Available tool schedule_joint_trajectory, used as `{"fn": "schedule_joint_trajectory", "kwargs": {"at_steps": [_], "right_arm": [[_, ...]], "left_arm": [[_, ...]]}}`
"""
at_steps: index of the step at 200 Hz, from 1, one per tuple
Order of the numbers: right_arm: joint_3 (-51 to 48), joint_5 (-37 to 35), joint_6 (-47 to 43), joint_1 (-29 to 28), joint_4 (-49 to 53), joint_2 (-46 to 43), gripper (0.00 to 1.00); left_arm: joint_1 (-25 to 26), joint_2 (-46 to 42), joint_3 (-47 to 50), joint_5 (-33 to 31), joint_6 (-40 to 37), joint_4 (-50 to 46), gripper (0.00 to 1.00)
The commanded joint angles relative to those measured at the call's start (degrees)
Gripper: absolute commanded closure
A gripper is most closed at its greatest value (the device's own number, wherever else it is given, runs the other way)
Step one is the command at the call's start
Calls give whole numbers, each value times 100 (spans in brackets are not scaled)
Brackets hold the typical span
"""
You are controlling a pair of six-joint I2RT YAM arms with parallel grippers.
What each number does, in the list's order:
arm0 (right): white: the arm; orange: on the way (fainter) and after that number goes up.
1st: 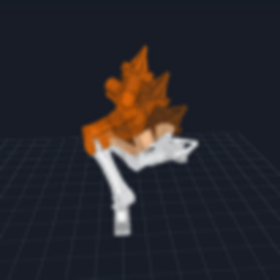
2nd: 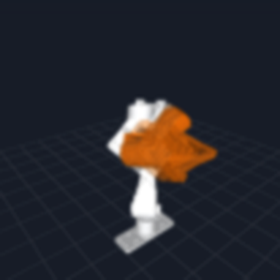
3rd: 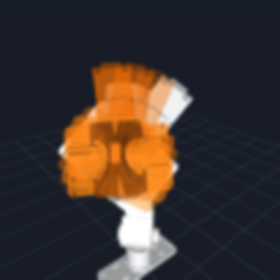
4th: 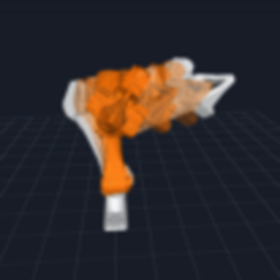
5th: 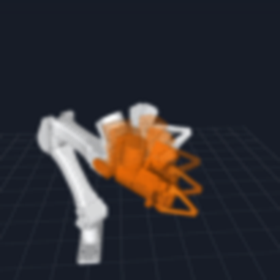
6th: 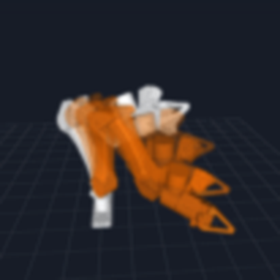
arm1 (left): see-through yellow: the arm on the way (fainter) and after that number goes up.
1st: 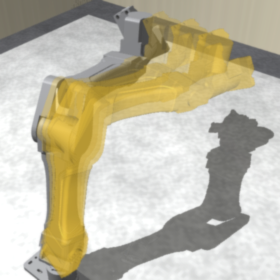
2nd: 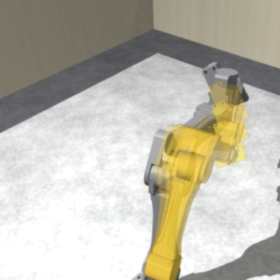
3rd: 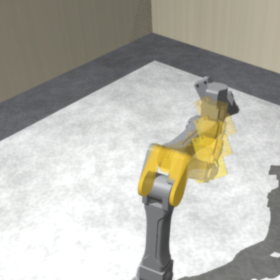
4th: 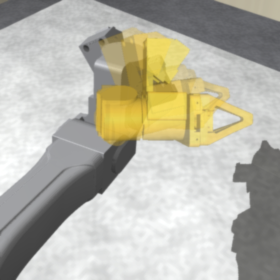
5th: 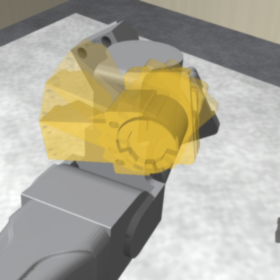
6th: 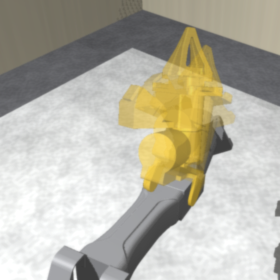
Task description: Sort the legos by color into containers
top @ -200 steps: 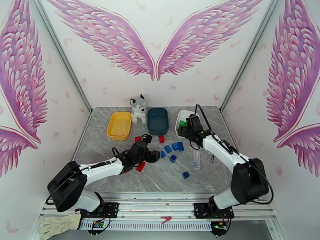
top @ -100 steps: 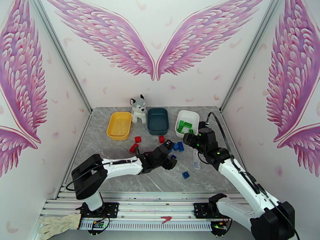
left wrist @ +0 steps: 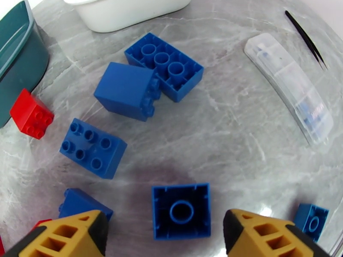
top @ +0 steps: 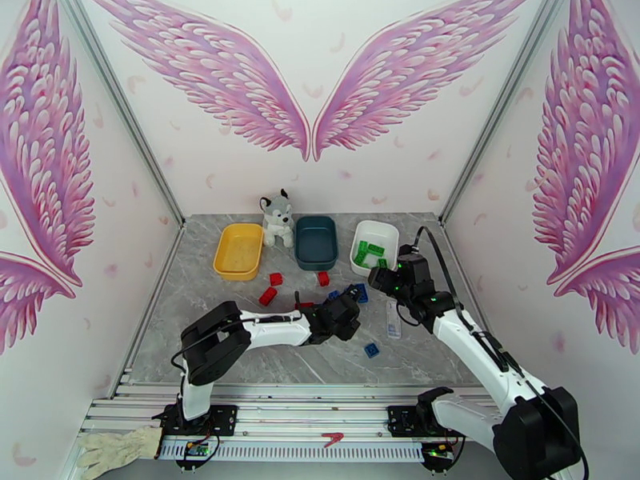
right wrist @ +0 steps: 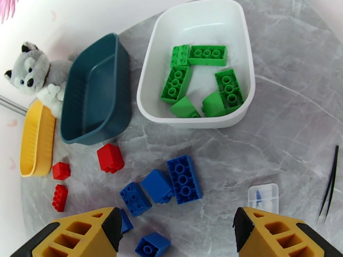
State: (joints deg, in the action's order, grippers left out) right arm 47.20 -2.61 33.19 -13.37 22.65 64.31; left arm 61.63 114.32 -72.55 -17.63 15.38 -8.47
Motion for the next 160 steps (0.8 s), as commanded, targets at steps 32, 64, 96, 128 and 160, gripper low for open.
{"fn": "schedule_joint_trajectory", "kwargs": {"at_steps": [32,64,96,128,160], "right_arm": [[-152,385,162,368,-17,-352,26],[-183,358,174,414,37,-485,26],[-219,370,194,423,15,-491,26],[-244,434,241,423,-30,-415,30],[-255,624,292,424,-64,-393,33]], "left_arm": [[-76,648,-832,126,-27,-444,41],[-89,768,-915,37,11,-598,46],[-125,628,-772,26,88,-576,51],[-127,585,-751,75,96,-685,63],[-127,238,-539,146,157,-709,85]]}}
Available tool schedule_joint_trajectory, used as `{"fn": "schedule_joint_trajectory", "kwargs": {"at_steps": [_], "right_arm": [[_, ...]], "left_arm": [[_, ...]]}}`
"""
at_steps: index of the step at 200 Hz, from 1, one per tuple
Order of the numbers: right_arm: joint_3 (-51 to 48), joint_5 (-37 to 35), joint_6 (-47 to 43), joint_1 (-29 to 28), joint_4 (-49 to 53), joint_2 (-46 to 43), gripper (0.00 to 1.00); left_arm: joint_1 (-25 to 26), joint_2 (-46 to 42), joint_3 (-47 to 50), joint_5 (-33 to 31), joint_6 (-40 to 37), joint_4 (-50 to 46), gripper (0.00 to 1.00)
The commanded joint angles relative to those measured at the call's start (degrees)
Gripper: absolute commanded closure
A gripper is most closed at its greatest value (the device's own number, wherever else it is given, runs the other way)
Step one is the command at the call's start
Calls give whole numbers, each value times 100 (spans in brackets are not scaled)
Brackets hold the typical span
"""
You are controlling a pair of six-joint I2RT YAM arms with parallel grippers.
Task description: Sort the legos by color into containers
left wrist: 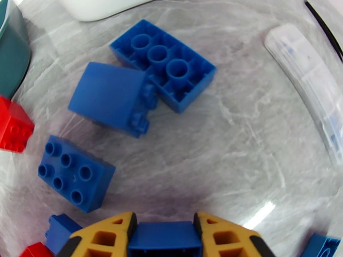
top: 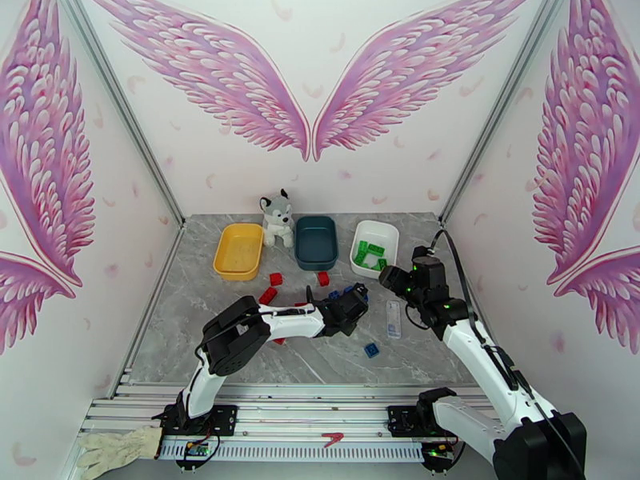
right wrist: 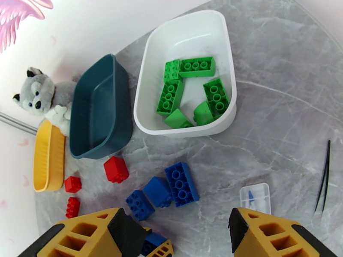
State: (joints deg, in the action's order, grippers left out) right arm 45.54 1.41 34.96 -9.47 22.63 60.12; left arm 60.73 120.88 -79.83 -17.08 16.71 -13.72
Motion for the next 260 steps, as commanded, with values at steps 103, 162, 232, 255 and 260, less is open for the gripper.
{"fn": "schedule_joint_trajectory", "kwargs": {"at_steps": [103,162,232,255,260], "right_arm": [[-282,1208,242,-101,-671,330,1],[-181,1218,303,-189,-669,585,1],[-258,1231,476,-484,-1066,1128,17],[-208,850,330,-529,-824,909,17],[-192,775,287,-529,-758,869,16]], "left_arm": [[-1501,-1195,-399,-45,151,31,86],[-2261,262,-2294,143,207,10,83],[-2372,389,-2557,294,283,213,30],[-2171,-206,-1914,102,236,387,30],[-2113,-348,-1737,75,245,446,30]]}}
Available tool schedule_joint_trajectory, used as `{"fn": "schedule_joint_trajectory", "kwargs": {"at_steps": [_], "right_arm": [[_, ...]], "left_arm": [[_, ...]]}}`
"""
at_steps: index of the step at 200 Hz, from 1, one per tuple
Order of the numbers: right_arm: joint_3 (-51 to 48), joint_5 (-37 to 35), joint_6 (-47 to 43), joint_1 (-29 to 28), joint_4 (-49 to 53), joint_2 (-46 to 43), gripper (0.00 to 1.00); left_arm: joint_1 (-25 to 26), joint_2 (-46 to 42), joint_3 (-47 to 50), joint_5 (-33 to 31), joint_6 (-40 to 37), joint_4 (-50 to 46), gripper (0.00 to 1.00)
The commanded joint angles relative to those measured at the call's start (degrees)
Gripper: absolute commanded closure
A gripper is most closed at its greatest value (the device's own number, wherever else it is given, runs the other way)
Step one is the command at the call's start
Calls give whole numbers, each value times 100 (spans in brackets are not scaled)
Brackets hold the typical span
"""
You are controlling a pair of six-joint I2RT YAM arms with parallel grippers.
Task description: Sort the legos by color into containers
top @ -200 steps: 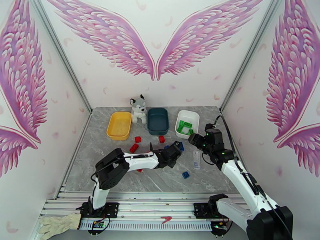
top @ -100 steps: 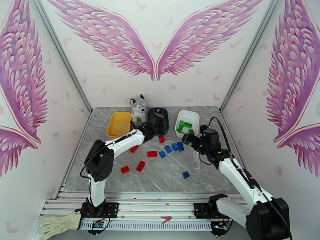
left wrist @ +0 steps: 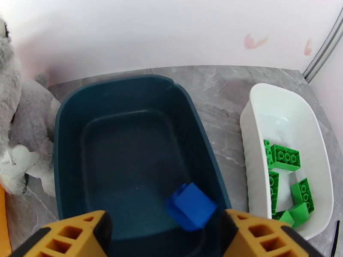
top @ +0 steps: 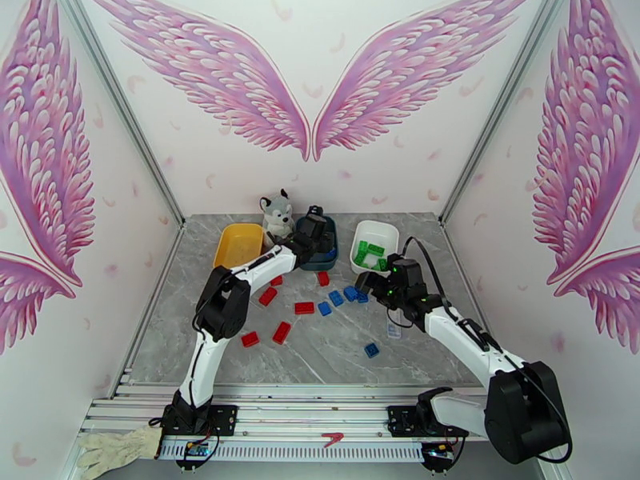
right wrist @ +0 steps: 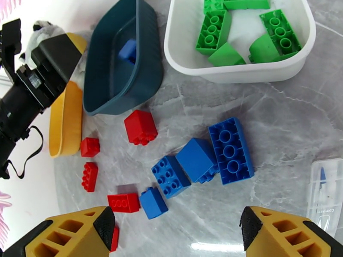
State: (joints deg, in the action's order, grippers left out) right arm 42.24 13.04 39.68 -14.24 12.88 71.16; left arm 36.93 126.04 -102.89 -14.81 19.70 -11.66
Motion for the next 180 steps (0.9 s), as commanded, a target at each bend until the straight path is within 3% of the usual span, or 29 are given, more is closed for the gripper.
{"fn": "schedule_joint_trajectory", "kwargs": {"at_steps": [1,36,94,146,180], "right_arm": [[141,-393,-196,-53,229,-247,16],[113,-577,-306,-48,294,-436,13],[-13,-120,-268,-47,-17,-373,3],[-49,4,-226,-45,-55,-544,3],[-41,123,-198,-48,-113,-476,3]], "left_arm": [[278,-893,608,-153,-50,251,30],[706,-1868,2223,-316,124,923,28],[1147,-2612,3943,357,190,1082,25],[1185,-2216,4257,977,-303,1195,22],[1144,-1777,4072,989,-447,1249,22]]}}
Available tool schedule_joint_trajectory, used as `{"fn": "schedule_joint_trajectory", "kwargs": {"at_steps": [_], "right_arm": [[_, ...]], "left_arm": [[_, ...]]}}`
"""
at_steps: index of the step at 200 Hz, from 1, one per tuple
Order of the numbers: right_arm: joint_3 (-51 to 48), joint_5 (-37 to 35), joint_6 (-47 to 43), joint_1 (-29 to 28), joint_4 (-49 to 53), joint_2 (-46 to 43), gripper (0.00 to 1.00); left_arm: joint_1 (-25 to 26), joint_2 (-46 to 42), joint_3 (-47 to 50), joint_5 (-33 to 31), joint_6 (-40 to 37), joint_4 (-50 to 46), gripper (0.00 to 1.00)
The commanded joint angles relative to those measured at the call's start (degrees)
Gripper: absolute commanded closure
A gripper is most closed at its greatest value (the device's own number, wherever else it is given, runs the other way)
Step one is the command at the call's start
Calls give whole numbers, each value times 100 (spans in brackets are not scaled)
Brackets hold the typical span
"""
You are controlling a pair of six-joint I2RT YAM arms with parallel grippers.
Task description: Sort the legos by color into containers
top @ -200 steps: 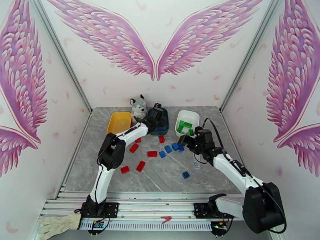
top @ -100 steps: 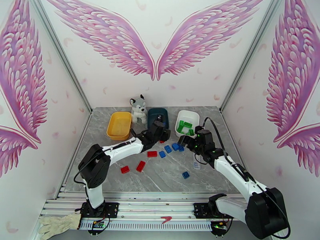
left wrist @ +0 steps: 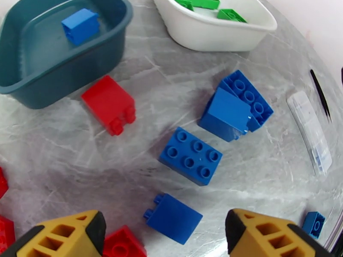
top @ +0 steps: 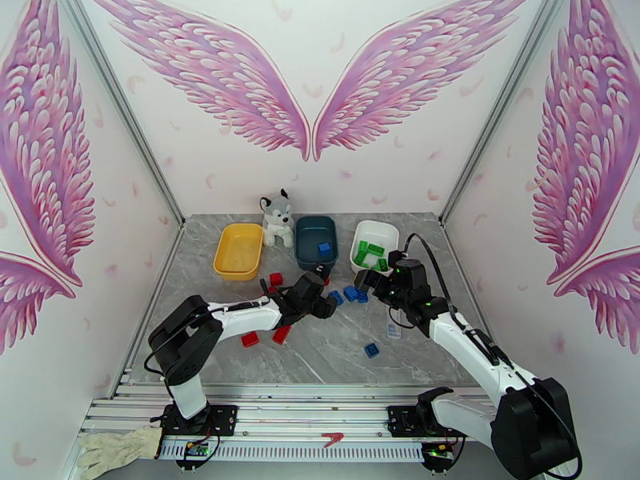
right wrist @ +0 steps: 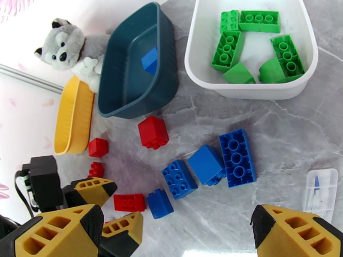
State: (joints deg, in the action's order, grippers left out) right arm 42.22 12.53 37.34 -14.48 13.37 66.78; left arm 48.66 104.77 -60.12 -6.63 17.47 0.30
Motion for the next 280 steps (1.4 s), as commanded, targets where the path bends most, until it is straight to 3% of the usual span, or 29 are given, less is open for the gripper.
{"fn": "schedule_joint_trajectory", "kwargs": {"at_steps": [1,117,169,241,280], "right_arm": [[-43,180,36,-26,-164,-37,3],[-17,48,23,-21,-62,-63,3],[-20,-54,6,-19,-35,-65,3],[-16,-115,16,-20,-27,-23,3],[-28,-163,11,-18,-18,-19,4]], "left_arm": [[-31,364,-213,171,-226,51,22],[-24,1075,-1148,252,-776,-1278,24],[147,1250,-1532,36,-912,-1736,32],[416,1239,-1485,-380,-916,-1893,37],[425,1255,-1417,-476,-802,-1717,46]]}}
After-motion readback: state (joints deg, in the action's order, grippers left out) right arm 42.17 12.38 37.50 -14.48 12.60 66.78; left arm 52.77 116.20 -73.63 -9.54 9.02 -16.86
